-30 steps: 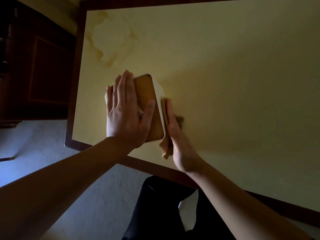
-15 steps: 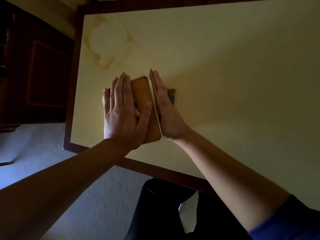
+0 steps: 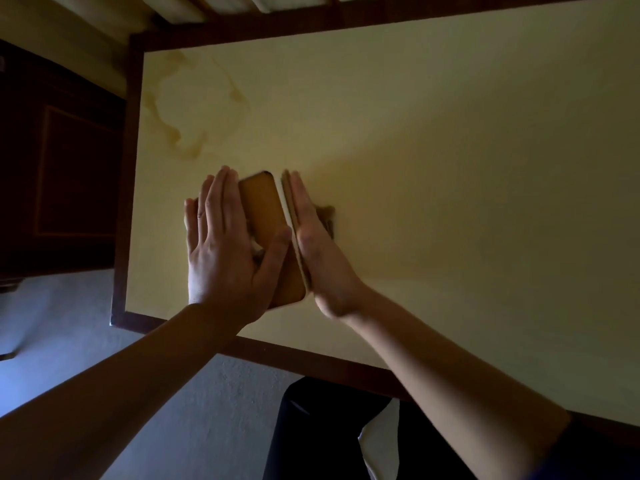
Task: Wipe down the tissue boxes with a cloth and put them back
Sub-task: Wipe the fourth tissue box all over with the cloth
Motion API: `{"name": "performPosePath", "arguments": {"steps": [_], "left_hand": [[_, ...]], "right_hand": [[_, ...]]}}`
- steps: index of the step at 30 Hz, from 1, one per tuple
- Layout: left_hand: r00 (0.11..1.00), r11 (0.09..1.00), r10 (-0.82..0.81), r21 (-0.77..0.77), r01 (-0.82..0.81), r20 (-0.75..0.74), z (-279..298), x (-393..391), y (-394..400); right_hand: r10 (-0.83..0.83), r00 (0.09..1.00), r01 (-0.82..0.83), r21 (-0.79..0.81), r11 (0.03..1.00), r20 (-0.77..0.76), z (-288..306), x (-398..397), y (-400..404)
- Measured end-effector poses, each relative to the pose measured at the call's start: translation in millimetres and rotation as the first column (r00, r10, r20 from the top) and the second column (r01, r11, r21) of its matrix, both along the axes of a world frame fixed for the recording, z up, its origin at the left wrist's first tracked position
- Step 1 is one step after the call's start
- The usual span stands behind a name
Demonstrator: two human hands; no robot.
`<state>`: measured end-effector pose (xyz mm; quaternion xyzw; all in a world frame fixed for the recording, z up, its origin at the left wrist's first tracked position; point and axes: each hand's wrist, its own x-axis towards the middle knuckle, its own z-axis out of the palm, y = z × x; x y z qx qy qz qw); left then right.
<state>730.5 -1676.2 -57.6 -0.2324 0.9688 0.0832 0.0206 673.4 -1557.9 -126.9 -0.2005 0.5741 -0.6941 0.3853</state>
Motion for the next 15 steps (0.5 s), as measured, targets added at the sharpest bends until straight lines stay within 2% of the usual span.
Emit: {"name": "performPosePath", "arguments": {"steps": [3, 6, 8, 9, 10, 12, 13, 14, 15], "left_hand": [[1.000, 1.000, -0.001, 0.012, 0.001, 0.007, 0, 0, -1], [0.999, 0.994, 0.040, 0.102, -0.036, -0.032, 5, -2, 0], [0.985, 0.983, 0.156, 0.112, -0.148, -0.069, 10, -5, 8], [0.954, 0.955, 0.287, 0.104, -0.277, -0.091, 12, -6, 17], [0.880, 0.881, 0.466, 0.134, -0.453, -0.091, 13, -9, 27], [0.610, 0.572, 0.792, 0.311, -0.759, 0.033, 12, -19, 47], [0.499, 0.436, 0.862, 0.376, -0.818, 0.087, 9, -26, 54], [0.439, 0.366, 0.892, 0.397, -0.842, 0.109, 4, -31, 57], [0.415, 0.346, 0.904, 0.392, -0.852, 0.103, 2, -35, 59]], "right_hand": [[0.029, 0.996, -0.028, 0.005, 1.000, -0.080, 0, -37, -23], [0.040, 0.994, -0.038, 0.017, 0.999, -0.101, -5, -46, -30], [0.024, 0.998, -0.022, 0.028, 0.999, -0.056, -8, -43, -30], [0.016, 1.000, -0.016, 0.018, 1.000, -0.018, -10, -41, -30], [0.007, 1.000, -0.007, 0.006, 1.000, 0.025, -10, -41, -30], [-0.014, 0.995, 0.012, 0.020, 1.000, 0.095, -12, -40, -31], [-0.009, 0.993, 0.005, 0.034, 0.999, 0.117, -12, -40, -31], [-0.001, 0.993, -0.004, 0.046, 0.999, 0.119, -11, -39, -31], [0.006, 0.995, -0.012, 0.051, 0.999, 0.103, -9, -38, -31]]}}
